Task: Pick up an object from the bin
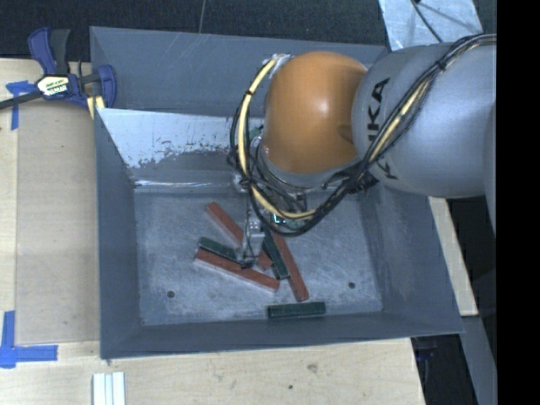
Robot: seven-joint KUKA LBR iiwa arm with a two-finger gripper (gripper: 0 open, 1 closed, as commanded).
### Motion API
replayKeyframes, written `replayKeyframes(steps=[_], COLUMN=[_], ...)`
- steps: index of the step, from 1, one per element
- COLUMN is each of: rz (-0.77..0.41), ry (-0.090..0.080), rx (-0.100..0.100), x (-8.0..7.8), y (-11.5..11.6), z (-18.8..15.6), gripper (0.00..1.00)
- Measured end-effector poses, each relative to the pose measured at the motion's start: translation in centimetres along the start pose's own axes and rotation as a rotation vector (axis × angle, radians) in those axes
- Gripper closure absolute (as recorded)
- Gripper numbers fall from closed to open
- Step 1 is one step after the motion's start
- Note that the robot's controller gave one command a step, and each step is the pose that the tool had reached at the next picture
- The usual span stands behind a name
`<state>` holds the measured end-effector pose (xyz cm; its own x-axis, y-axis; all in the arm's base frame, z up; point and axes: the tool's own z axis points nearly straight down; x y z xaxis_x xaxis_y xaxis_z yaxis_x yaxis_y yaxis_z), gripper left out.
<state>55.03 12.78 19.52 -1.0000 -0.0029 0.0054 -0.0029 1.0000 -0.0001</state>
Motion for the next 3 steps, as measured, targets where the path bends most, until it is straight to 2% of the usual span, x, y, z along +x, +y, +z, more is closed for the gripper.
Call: replayKeyframes(steps=[1,2,3], rz=[0.004,-0.001,0.011], ry=[-0.008,-0.012,-0.031], rx=[-0.001,-0.002,-0.007], x=[-0.2,-0.3,-0.9], y=[-0.1,0.1,0.0], z=[-0.4,7.3,13.7], gripper=[0.00,0.00,0.00])
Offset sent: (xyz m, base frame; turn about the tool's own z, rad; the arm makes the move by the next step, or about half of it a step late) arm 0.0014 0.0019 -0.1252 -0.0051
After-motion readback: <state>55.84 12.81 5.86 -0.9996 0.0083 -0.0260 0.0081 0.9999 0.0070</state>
